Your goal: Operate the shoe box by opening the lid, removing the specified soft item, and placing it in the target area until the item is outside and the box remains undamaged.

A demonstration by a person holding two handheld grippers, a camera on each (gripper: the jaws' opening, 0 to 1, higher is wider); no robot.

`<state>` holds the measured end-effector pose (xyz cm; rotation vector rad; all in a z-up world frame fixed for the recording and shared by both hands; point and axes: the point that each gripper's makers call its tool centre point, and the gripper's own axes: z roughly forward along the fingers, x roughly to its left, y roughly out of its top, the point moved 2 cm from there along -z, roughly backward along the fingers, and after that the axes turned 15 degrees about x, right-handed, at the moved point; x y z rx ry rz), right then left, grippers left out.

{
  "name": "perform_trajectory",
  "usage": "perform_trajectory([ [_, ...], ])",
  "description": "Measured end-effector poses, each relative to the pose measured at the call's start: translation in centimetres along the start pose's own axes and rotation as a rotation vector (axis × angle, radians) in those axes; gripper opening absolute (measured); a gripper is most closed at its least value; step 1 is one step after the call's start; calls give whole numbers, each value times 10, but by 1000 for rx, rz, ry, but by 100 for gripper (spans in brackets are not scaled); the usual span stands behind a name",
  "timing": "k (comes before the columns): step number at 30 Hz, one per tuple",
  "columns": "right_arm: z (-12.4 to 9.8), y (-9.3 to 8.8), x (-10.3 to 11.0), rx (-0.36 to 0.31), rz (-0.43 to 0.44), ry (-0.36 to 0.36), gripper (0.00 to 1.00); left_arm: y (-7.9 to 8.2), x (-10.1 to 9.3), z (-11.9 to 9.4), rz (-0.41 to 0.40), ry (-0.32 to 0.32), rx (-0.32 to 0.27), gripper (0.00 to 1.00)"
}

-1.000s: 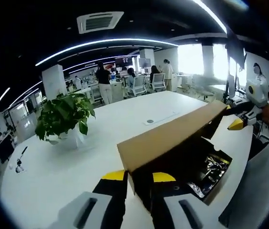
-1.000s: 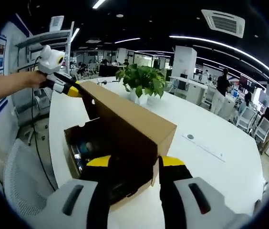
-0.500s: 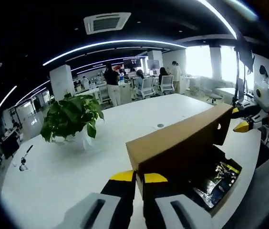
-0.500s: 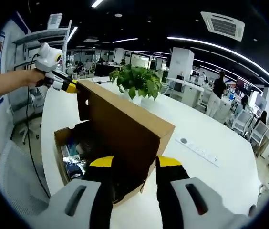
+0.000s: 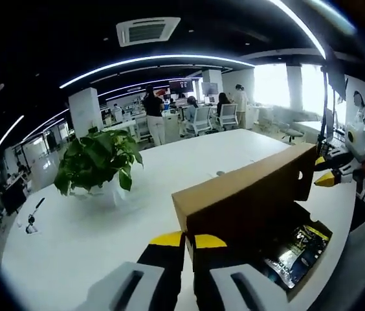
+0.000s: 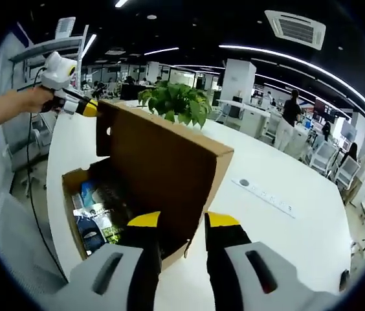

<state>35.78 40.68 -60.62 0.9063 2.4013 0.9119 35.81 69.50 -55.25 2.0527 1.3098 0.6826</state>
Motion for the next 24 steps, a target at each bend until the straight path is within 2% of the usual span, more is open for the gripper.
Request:
perform_trajectory([
  [5,12,-22,-2,50,6,-23,18,3,-1,1,1,3,2,3],
  [12,26,-41,-7,98,23,-37,13,7,-2,4,2,9,5,3],
  [24,43,-39,-8,102,52,-42,2,14,4,16,-7,11,6,3],
])
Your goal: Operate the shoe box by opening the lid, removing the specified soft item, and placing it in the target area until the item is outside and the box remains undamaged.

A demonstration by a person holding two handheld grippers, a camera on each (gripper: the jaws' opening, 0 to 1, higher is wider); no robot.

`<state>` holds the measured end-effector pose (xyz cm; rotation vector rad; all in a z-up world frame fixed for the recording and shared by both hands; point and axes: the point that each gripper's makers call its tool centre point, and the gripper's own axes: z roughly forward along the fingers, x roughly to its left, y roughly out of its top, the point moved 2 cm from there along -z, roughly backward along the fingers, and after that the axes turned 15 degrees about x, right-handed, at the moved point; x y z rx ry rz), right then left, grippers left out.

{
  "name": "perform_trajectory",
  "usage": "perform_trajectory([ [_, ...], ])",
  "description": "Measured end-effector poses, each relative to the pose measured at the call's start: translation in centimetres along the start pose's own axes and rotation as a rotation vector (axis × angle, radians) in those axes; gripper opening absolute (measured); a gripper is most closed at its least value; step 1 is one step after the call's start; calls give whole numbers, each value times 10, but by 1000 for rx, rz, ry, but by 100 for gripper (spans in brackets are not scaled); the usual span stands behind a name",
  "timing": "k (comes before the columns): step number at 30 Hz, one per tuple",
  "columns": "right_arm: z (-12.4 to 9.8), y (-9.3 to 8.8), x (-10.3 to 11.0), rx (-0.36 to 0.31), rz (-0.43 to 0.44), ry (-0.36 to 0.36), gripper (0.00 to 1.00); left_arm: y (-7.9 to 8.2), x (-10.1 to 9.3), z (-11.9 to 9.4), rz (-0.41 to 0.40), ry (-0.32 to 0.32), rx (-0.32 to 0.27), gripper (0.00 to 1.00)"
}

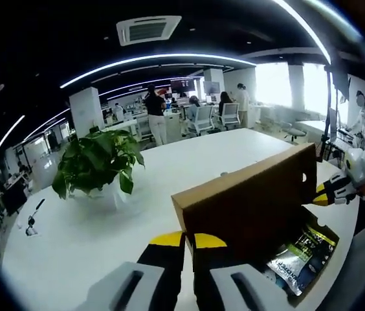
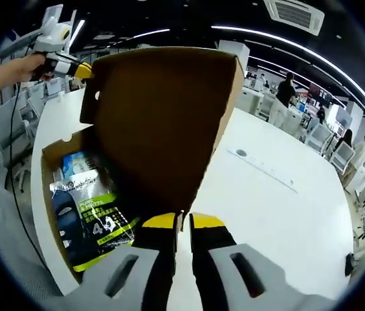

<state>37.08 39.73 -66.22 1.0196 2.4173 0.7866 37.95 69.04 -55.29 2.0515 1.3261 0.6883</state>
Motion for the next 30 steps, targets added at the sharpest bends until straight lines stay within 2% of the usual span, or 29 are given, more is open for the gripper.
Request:
perform_trajectory([
  [9,5,2,-3,14,32,-16,1,4,8,12,-15,3,-4,3],
  [14,5,3,-3,14,11,-28,0,4,11,19,-11,17,-3,4],
  [20,6,5,-4,16,13,-23,0,-7,16,27,-43,20,13,4],
  [30,7,6,-5,26,-4,-19,0,-44,15,44,-56,12,80,5],
])
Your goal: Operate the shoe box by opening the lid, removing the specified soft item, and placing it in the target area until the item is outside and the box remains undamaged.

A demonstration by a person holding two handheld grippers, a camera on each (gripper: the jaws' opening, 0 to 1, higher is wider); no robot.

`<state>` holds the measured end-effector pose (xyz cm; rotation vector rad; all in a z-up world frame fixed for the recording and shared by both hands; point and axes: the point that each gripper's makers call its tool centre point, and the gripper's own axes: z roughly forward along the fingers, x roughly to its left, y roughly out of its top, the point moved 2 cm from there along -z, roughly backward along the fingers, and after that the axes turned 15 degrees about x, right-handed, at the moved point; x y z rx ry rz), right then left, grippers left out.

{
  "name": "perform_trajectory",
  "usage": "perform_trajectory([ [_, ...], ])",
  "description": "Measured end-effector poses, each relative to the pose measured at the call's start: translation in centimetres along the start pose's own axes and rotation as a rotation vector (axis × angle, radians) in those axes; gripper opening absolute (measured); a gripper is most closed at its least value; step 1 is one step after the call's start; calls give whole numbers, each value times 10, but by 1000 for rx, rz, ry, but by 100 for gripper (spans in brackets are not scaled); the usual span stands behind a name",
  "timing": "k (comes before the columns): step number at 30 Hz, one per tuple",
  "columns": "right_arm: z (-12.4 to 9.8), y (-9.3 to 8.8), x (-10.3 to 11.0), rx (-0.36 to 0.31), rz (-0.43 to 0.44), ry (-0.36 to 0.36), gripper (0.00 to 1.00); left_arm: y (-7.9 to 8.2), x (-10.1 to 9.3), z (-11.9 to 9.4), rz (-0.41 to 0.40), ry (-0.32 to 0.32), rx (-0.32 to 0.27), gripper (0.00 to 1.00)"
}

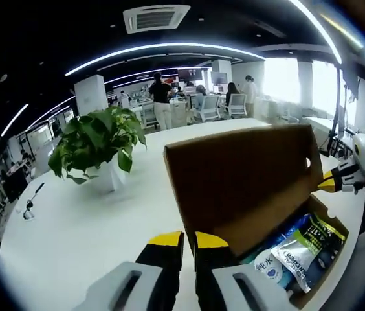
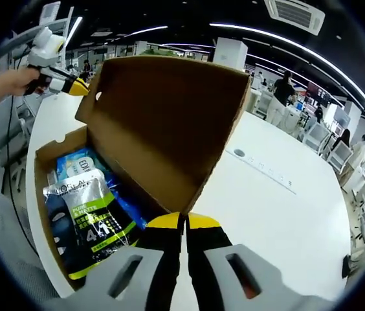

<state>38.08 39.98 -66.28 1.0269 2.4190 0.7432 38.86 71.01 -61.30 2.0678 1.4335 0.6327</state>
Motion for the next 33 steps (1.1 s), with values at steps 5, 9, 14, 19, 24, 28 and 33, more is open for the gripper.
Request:
perform_trajectory([
  [5,1,1,-1,4,-6,2,0,-14,-3,7,-11,-3,24,5],
  [9,2,2,-2,6,-2,6,0,-25,-4,11,-19,-4,48,5],
  [14,3,3,-3,5,-1,7,0,-33,-6,15,4,15,66,2],
  [19,5,6,-4,6,-3,4,1,-30,-9,16,-14,11,62,2],
  [24,8,8,-6,9,-5,4,1,-27,-9,19,-17,12,61,2],
  [28,10,9,-7,9,-9,4,1,-24,-9,21,-22,12,61,2],
  [33,13,10,-8,15,-16,6,2,-23,-9,22,-31,7,60,2],
])
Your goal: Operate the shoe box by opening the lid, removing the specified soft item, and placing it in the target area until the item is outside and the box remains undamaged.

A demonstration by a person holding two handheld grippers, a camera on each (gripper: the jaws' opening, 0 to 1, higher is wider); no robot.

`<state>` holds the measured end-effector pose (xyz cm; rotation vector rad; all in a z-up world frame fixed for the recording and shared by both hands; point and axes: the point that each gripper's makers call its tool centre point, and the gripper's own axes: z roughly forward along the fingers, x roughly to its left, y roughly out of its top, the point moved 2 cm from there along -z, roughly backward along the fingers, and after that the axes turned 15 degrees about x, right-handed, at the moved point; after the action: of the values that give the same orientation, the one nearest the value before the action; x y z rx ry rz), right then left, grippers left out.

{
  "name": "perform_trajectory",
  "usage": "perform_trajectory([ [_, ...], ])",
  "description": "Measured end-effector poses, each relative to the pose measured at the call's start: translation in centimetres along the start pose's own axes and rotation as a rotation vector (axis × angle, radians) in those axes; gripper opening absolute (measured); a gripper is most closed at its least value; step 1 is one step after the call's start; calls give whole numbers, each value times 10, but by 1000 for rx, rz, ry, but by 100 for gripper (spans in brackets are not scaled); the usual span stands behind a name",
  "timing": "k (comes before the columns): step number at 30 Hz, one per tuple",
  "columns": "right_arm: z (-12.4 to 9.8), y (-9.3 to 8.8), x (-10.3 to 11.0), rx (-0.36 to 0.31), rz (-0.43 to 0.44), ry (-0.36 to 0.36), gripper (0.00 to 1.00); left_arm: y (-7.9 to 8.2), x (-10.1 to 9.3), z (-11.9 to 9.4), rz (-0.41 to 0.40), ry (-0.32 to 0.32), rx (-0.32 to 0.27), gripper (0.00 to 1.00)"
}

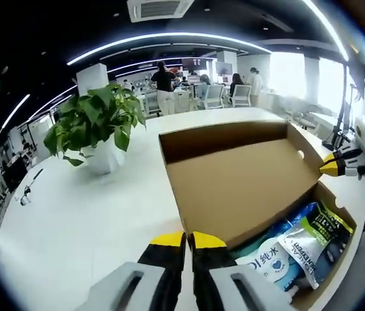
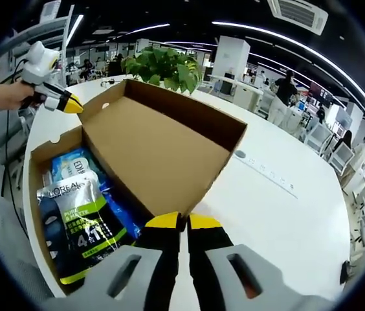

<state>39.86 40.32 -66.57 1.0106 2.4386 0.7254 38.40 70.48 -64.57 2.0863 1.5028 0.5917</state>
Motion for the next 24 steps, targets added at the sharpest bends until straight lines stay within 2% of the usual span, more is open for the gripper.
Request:
perform_trajectory([
  [24,14,2,-5,17,7,16,4,5,3,20,-35,-6,27,3],
])
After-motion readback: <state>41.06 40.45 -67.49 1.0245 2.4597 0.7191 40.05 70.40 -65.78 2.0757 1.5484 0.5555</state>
